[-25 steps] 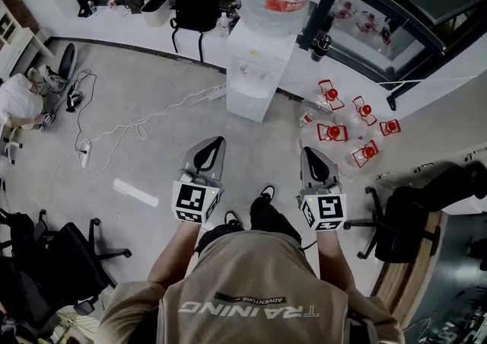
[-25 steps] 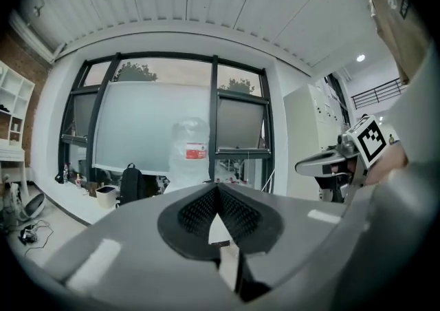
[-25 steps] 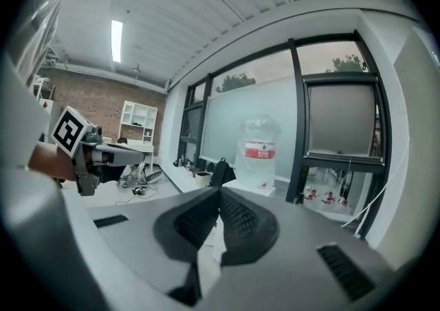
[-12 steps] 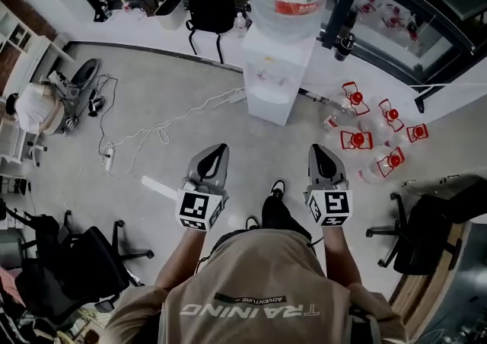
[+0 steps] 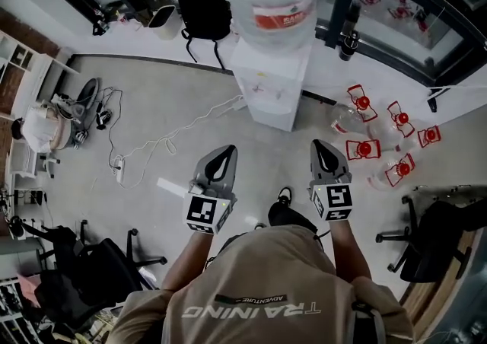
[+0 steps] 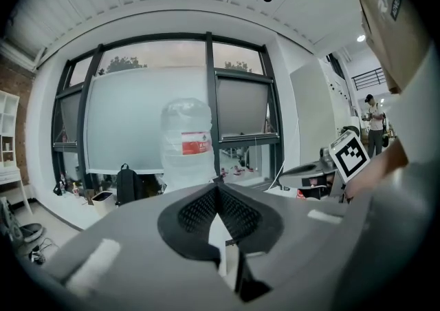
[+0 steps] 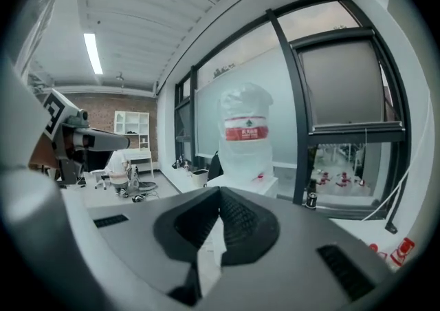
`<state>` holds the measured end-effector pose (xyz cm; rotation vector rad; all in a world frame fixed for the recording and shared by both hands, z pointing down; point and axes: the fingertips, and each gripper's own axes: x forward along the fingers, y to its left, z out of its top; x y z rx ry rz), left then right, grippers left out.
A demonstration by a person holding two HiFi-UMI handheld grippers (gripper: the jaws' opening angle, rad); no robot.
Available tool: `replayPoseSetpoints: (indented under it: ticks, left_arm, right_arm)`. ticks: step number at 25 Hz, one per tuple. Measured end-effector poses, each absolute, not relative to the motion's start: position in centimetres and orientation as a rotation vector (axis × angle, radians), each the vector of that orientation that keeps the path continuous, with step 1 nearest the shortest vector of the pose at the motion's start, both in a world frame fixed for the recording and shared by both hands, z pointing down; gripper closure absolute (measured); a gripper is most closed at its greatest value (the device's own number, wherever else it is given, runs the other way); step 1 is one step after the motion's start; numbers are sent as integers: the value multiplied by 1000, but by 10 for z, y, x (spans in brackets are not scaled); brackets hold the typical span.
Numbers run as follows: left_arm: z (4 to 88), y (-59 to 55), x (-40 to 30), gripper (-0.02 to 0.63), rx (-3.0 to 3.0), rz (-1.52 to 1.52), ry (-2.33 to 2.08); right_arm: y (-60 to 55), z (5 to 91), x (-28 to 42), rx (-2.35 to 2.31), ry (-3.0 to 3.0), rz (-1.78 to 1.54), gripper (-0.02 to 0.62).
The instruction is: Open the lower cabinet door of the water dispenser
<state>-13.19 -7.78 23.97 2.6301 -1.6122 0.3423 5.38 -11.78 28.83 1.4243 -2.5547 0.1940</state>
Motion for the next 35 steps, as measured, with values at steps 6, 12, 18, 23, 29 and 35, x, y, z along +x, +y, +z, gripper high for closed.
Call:
replayPoseSetpoints:
  ticks: [6, 12, 18, 23, 29, 35]
  left_arm:
    - [245, -112, -130, 604, 2571, 385, -1642]
    - [246, -143, -126, 604, 2550, 391, -1676]
    - [248, -174, -117, 604, 2590, 378, -1620]
    - [251, -201, -121, 604, 2643, 349, -1562]
    - [244, -247, -134, 604, 2724, 305, -1496]
    - [232, -290, -166, 604, 2776, 262, -1466]
  right_arm:
    - [-161, 292, 49, 1337, -2599, 200, 586]
    - [-192, 292, 48, 1299, -2626, 192, 587]
    - [-213, 283, 44, 1313, -2620, 177, 586]
    - [-230, 283, 35, 1341, -2576, 158, 588]
    - [-262, 274, 28, 1425, -2511, 131, 586]
    - [-296, 255, -7, 1475, -2498, 90, 586]
